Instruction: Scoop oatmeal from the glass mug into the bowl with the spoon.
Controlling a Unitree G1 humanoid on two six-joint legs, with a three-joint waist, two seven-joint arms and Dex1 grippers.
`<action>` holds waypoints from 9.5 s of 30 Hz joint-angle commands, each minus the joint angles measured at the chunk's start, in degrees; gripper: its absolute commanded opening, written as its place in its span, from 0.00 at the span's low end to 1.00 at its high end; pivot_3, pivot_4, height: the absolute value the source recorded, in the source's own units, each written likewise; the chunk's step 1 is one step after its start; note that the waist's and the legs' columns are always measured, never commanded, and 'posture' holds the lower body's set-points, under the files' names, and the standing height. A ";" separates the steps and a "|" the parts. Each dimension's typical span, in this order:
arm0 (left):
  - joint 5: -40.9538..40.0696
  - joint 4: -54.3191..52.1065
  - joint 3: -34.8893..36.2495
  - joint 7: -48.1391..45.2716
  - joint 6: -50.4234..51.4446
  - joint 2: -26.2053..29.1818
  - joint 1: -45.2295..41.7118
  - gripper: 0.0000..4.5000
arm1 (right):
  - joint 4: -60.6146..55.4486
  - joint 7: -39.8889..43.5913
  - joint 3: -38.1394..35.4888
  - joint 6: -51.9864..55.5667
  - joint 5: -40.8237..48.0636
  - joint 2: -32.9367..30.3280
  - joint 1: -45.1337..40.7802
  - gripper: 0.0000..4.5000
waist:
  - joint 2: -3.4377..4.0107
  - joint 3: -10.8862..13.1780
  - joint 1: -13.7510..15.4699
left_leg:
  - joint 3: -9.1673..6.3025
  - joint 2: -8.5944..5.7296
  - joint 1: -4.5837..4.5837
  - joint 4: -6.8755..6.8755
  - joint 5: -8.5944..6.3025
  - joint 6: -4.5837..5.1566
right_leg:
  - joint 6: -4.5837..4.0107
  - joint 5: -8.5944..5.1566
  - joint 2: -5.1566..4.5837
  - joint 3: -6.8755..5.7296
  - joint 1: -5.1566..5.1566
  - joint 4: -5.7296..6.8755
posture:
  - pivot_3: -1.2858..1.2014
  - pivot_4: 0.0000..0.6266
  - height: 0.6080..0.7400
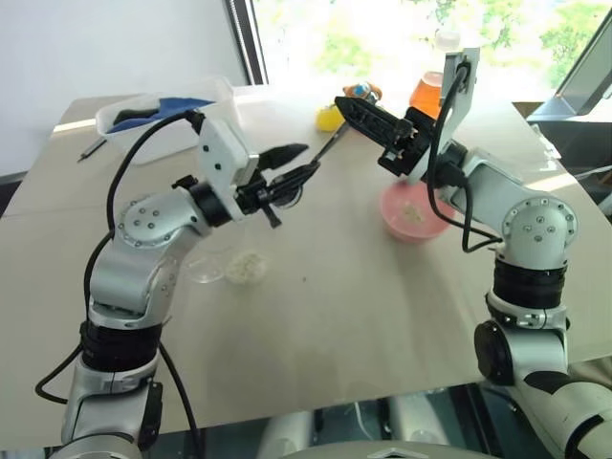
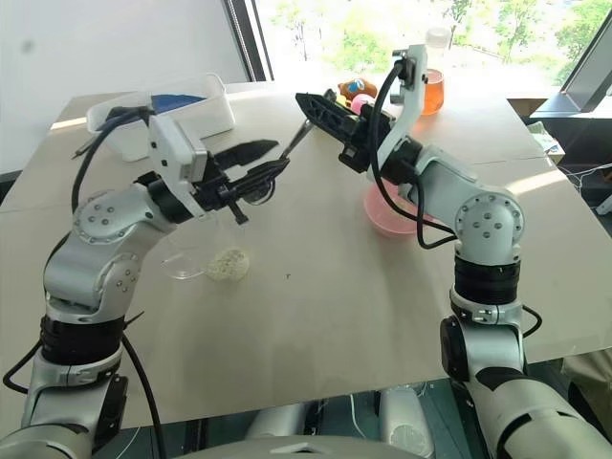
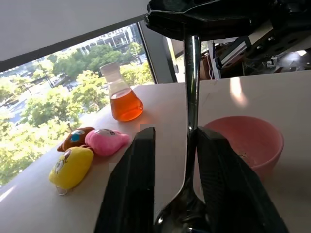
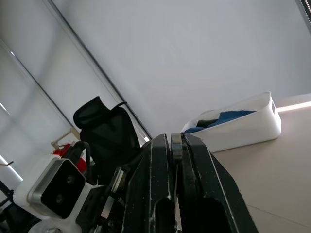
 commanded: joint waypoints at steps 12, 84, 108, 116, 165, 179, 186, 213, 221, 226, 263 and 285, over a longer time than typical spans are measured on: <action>-0.60 -15.02 22.92 17.85 6.19 -0.60 13.51 0.64 | -1.22 -10.29 -10.01 -3.10 6.95 -2.47 -1.37 0.00 | 0.01 0.00 0.04 | -0.01 0.01 0.01 0.00 -0.01 0.00 | 0.00 0.00 -0.01 0.08 -0.01 -0.03 | 0.52 0.24 1.00; 19.58 4.33 12.48 24.41 -29.82 -18.64 43.69 0.35 | -1.05 -8.68 -7.50 -5.33 1.99 -3.13 0.96 0.00 | 0.06 0.00 1.55 | 0.12 0.04 0.04 -0.03 -0.12 0.19 | -0.01 0.00 -0.05 0.18 0.04 -0.11 | 0.52 0.24 1.00; 16.83 6.65 13.77 22.99 -30.00 -17.10 42.35 0.01 | -1.34 -8.77 -7.20 -5.22 1.96 -2.52 0.91 0.00 | 0.13 -0.03 1.18 | 0.13 0.04 0.07 -0.04 -0.12 0.19 | -0.01 0.00 -0.05 0.20 0.03 -0.08 | 0.52 0.24 1.00; 12.75 5.92 11.34 21.49 -19.42 -14.59 32.30 0.01 | -3.26 -4.74 -3.93 -2.77 4.89 -2.56 -3.17 0.00 | 0.17 -0.02 1.43 | 0.11 0.03 0.07 -0.02 -0.11 0.19 | -0.01 0.00 -0.03 0.17 0.03 -0.03 | 0.52 0.24 1.00; 12.57 2.75 4.72 12.84 -6.82 -7.30 14.47 0.01 | 1.65 5.40 11.17 0.34 -17.51 -1.93 -2.01 0.00 | 0.15 0.00 0.05 | -0.02 -0.08 -0.16 0.00 -0.10 0.16 | -0.01 0.00 -0.04 0.20 -0.24 -0.04 | 0.52 0.24 1.00; 18.08 10.27 2.32 12.32 -19.22 -8.38 12.45 0.01 | 5.19 1.02 5.45 7.45 -16.23 2.85 -2.12 0.00 | 0.15 0.00 0.11 | -0.03 -0.10 -0.17 0.03 -0.10 0.15 | -0.01 0.01 -0.04 0.19 -0.24 -0.02 | 0.52 0.24 1.00; 18.38 19.14 1.49 13.28 -27.06 -12.87 10.66 0.01 | 8.47 -4.41 -1.25 8.61 -14.79 5.09 -3.51 0.00 | 0.15 0.00 0.05 | -0.04 -0.17 -0.17 0.03 -0.09 0.15 | 0.00 0.00 -0.04 0.18 -0.25 -0.01 | 0.52 0.24 1.00; 21.07 34.55 -0.84 14.35 -44.86 -16.45 5.17 0.01 | 8.04 -6.24 -3.87 9.53 -18.78 6.86 -1.55 0.00 | 0.13 -0.01 0.00 | -0.13 -0.33 -0.17 0.13 -0.09 0.15 | 0.01 0.01 -0.14 0.18 -0.24 0.07 | 0.52 0.24 1.00; 21.17 38.94 -1.38 14.56 -47.49 -17.47 3.02 0.01 | 8.53 -8.93 -7.46 10.20 -17.18 5.88 -3.26 0.00 | 0.13 -0.02 -0.03 | -0.13 -0.35 -0.16 0.15 -0.08 0.15 | 0.01 0.01 -0.14 0.18 -0.24 0.10 | 0.52 0.24 1.00; 20.86 40.67 -1.61 14.13 -47.96 -18.24 1.60 0.01 | 7.80 -7.38 -6.05 7.44 -19.38 3.88 -3.94 0.00 | 0.13 -0.02 -0.04 | -0.14 -0.41 -0.16 0.15 -0.08 0.15 | 0.01 0.01 -0.15 0.18 -0.24 0.10 | 0.52 0.24 1.00; 17.20 44.85 -0.60 12.65 -48.63 -21.53 -2.22 0.01 | 14.53 -29.22 -24.78 12.17 1.42 4.80 -5.66 0.00 | 0.13 -0.02 -0.08 | -0.15 -0.41 -0.18 0.18 -0.08 0.16 | 0.01 0.01 -0.20 0.19 -0.24 0.16 | 0.52 0.24 1.00; 14.93 63.63 0.31 9.08 -58.37 -26.08 -13.46 0.01 | 14.45 -39.48 -25.27 3.26 15.24 -1.31 -2.45 0.00 | 0.12 -0.02 -0.21 | -0.12 -0.45 -0.19 0.28 -0.06 0.19 | 0.02 0.01 -0.23 0.22 -0.24 0.56 | 0.52 0.24 1.00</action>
